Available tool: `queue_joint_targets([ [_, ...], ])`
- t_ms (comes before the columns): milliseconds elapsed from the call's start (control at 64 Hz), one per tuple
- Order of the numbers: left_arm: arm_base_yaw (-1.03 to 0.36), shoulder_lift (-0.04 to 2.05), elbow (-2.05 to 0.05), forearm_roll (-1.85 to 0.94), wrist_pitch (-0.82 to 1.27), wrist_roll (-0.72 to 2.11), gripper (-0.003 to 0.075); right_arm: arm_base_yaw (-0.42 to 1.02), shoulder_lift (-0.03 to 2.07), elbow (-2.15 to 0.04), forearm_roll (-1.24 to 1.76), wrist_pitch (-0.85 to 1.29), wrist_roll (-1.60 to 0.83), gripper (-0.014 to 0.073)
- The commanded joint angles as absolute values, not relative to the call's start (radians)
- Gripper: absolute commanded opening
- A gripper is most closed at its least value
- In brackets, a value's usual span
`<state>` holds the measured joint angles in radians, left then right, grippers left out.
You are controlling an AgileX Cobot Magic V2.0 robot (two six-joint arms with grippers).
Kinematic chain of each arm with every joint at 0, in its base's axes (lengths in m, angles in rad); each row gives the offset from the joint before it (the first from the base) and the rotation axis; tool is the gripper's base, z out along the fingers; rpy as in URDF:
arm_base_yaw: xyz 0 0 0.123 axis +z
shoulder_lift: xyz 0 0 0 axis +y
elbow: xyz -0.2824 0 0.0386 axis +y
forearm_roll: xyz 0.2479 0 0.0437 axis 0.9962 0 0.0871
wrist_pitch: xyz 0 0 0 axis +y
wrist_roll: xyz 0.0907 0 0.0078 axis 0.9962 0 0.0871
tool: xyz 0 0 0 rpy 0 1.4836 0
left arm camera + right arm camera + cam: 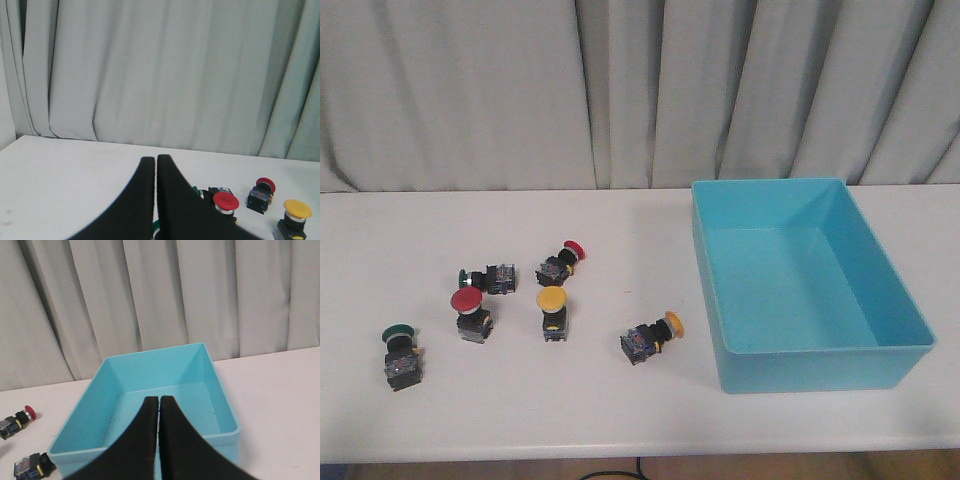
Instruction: Pick red and yellow buttons and place in box
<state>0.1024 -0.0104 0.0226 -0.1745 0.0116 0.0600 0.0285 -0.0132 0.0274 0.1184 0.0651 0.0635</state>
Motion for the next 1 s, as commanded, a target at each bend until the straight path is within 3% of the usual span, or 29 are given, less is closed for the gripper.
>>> queue_joint_targets([
  [0, 0.1, -0.025, -0.015, -0.185, -0.088, 0.057, -0.0006, 0.025, -0.021, 0.037, 0.122, -0.056, 0.076, -0.0004],
  [281, 0.1, -0.025, -0.015, -0.199, -0.147, 0.029, -0.0006, 0.025, -0.021, 0.017, 0.25, -0.13, 0.193, -0.0004],
  [594, 0.097, -0.025, -0.026, -0.252, -0.232, -0.406, -0.0006, 0.025, 0.043, -0.282, 0.219, -0.01, 0.186, -0.0004],
  [781, 0.066, -0.024, -0.155, -0.178, -0.172, -0.472, -0.0006, 0.025, 0.181, -0.484, 0.193, 0.141, 0.108, -0.0004],
  [984, 0.033, 0.013, -0.313, -0.058, -0.076, -0.472, -0.0003, 0.025, 0.319, -0.571, 0.281, 0.141, 0.018, 0.0014],
])
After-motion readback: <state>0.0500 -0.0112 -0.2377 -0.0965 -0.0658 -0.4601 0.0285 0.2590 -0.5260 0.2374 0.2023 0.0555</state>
